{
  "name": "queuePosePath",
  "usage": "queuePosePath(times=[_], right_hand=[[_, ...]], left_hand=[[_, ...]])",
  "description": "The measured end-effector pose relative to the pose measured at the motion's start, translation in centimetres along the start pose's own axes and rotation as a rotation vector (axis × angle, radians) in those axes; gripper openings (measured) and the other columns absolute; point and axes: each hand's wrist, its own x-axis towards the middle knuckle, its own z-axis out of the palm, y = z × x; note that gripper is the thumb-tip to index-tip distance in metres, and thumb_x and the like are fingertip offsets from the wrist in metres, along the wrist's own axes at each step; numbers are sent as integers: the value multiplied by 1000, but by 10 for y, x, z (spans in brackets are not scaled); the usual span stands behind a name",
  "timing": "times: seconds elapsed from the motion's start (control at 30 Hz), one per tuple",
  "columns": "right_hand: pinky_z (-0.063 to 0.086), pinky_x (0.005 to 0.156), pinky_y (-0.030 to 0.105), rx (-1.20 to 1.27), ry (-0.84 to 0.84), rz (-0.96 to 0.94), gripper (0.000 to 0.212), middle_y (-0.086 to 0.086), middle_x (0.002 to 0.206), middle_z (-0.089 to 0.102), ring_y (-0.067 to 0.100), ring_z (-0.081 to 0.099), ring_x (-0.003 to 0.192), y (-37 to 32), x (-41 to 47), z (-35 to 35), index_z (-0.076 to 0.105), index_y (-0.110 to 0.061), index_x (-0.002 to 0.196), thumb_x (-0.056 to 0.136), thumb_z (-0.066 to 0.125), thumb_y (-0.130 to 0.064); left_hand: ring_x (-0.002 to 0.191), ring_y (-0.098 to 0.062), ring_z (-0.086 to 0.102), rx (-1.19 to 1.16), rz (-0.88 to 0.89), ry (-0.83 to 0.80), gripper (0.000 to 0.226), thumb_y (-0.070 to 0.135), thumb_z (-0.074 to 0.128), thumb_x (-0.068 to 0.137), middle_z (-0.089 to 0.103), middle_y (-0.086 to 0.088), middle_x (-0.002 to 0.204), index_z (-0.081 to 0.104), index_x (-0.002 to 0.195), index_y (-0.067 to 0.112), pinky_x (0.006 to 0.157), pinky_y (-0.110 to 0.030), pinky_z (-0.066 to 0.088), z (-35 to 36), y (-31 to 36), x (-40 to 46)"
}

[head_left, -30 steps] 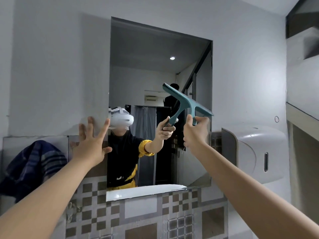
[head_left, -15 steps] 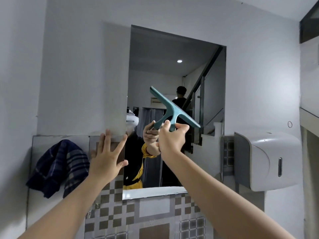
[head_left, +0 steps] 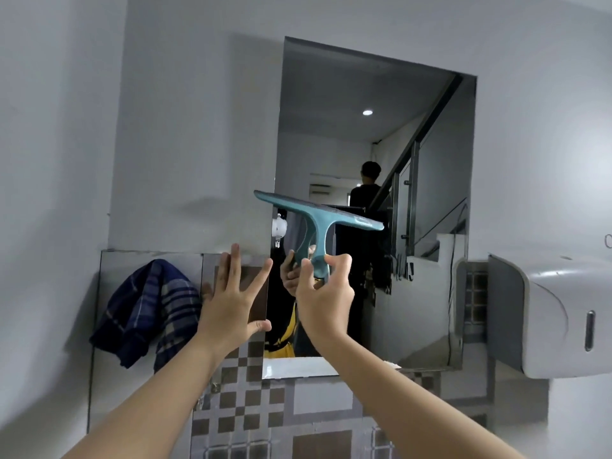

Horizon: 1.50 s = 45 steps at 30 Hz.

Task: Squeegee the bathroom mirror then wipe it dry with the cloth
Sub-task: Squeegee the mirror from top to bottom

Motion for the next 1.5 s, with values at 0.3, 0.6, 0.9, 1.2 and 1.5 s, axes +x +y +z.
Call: queuePosePath(times=[0.3,0.6,0.9,1.2,1.5], right_hand=[[36,37,15,-299,-80,-284,25,-11,49,47,0,50,45,24,34,-64,59,-16,106,88,68,-31],[29,41,16,-436,-152,-429,29,-21,51,42,2,47,39,29,68,-101,65,-14,106,84,72,-31],[40,45,29,-559,-185,-471,28,-13,52,49,13,42,43,54,99,-171,66,-18,106,82,74,-31],[52,45,46,-554,-138,-394,40,8,60,63,30,54,47,97,113,-247,61,-28,105,79,61,-59],[32,39,21,-442,-98,-237,19,1,58,60,23,42,41,116,88,-247,58,-28,93,82,73,-29]], left_hand=[[139,-40,-20,-10,33,2,108,61,66,70,-26,-13,154,-11,143,44,95,-68,39,9,-6,-12],[134,-33,-35,4,-19,-70,110,58,66,71,-43,-6,146,-20,140,47,101,-70,26,7,-1,-11],[131,-32,-40,46,-72,-140,113,61,64,71,-51,-4,140,-28,135,49,104,-68,26,1,5,-10],[128,-25,-45,46,-89,-93,112,61,67,67,-45,-2,145,-18,140,48,96,-68,37,3,3,-11],[121,-18,-53,80,-99,-106,113,62,66,67,-44,-4,146,-21,139,48,97,-67,36,0,7,-12]])
